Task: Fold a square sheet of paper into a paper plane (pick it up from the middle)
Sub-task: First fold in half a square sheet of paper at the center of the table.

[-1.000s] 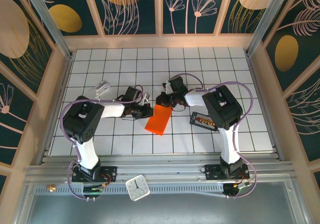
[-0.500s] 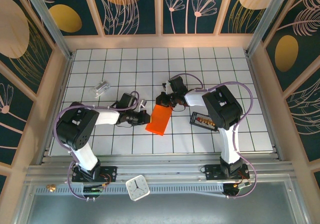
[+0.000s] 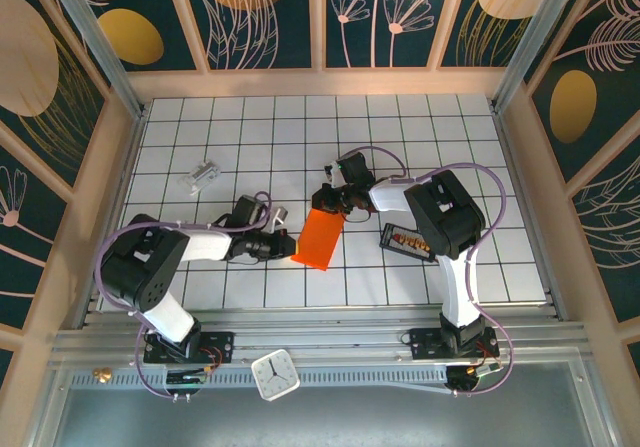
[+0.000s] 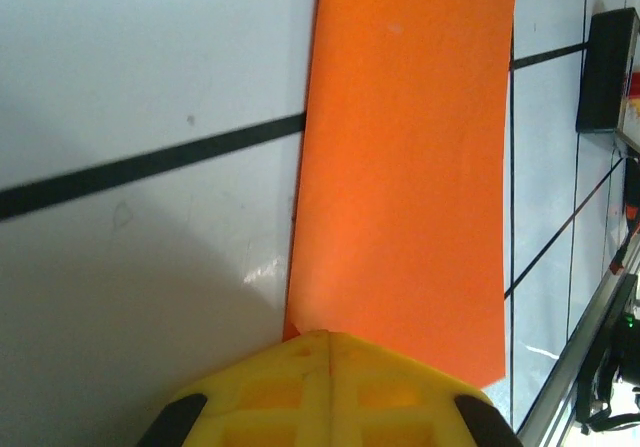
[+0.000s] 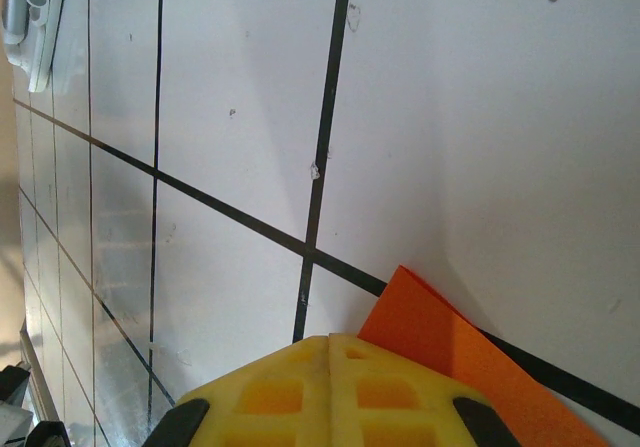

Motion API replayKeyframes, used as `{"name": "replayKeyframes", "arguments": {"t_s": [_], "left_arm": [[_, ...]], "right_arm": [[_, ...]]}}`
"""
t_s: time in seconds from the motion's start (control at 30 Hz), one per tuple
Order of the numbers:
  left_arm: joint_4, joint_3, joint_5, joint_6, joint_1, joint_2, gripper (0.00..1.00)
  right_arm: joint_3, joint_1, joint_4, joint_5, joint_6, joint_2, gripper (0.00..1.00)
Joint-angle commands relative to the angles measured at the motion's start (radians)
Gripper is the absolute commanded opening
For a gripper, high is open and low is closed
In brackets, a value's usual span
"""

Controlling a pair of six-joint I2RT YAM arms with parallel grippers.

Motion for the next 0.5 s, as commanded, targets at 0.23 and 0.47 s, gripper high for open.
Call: {"name": "replayKeyframes", "arguments": {"t_s": [0.23, 0.47], "left_arm": [[-0.238, -0.129, -0.034, -0.098, -0.026, -0.038, 0.0], [-0.238, -0.173, -0.042, -0.133, -0.029, -0.097, 0.0]], "right_arm": [[-0.024, -0.013, -0.142, 0.137, -0.037, 0.067, 0.0], [-0.019, -0.014, -0.143, 0.135, -0.041, 0.07, 0.0]]}}
